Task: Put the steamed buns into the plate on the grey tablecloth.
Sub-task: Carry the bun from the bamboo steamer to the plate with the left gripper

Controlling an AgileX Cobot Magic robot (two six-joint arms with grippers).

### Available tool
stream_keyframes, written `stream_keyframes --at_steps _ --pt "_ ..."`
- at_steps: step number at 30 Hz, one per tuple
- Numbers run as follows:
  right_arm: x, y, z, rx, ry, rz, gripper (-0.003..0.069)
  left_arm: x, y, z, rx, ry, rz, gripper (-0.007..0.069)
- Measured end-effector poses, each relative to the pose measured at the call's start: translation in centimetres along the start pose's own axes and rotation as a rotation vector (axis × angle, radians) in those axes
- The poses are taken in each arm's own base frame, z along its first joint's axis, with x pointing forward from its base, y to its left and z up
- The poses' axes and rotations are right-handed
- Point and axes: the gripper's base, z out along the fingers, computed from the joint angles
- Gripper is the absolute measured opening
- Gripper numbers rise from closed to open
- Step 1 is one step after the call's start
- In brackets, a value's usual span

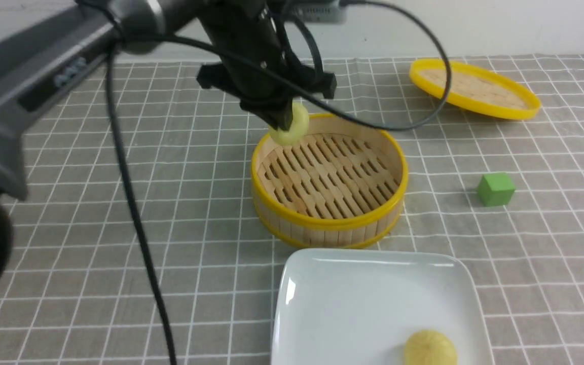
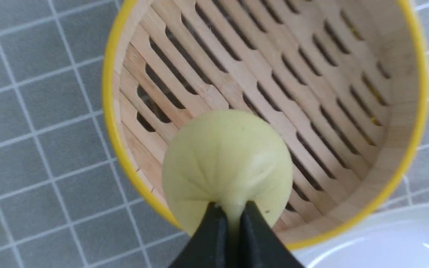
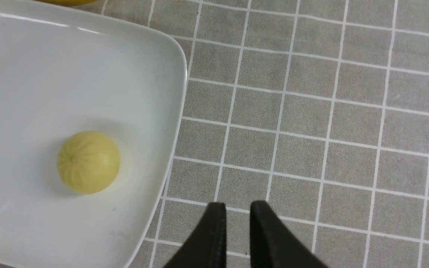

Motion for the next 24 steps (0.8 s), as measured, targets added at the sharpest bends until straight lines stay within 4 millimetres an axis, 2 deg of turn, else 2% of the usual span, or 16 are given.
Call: stream_keyframes --at_steps 1,3,4,5,7,10,11,13,16,20,24 --pt "0.6 -0.3 -0.8 0.01 -0.011 -0.001 0.0122 0.6 -1.0 -2.3 0.012 -0.007 0.026 0.0018" --pt "1.5 -0.7 -2.1 0.017 -0.029 0.001 0.0116 1.8 -2.5 -3.4 0.026 0.005 0.076 0.0018" --pt "2.0 -1.0 -2.7 0.022 -0.042 0.002 0.011 2.6 -3.5 -3.5 0.037 0.024 0.109 0.0018" --pt "2.1 -1.0 -2.8 0.021 -0.048 0.003 0.0108 2.8 -3.7 -3.5 0.039 0.029 0.115 0.0018" --pt "3.5 -1.5 -4.5 0.021 -0.092 0.012 0.007 6.1 -6.7 -2.0 0.06 0.135 0.204 0.0018" --pt "5.4 -2.1 -6.6 0.002 -0.188 0.026 -0.0003 10.6 -9.3 0.9 0.057 0.296 0.287 0.002" --pt "5.8 -2.2 -7.0 -0.002 -0.207 0.029 -0.0011 11.6 -9.8 1.3 0.056 0.325 0.298 0.002" --pt "7.1 -2.6 -8.2 -0.015 -0.274 0.038 -0.0017 13.8 -10.3 2.7 0.042 0.393 0.305 0.002" --pt "8.9 -3.1 -9.7 -0.037 -0.368 0.056 -0.0017 16.0 -10.3 4.5 0.034 0.428 0.255 0.002" --pt "10.6 -3.6 -10.8 -0.059 -0.45 0.084 -0.0017 16.9 -10.2 5.7 0.051 0.41 0.189 0.0022" --pt "11.9 -3.9 -11.5 -0.076 -0.509 0.097 -0.0017 16.7 -10.5 6.1 0.076 0.358 0.155 0.0044"
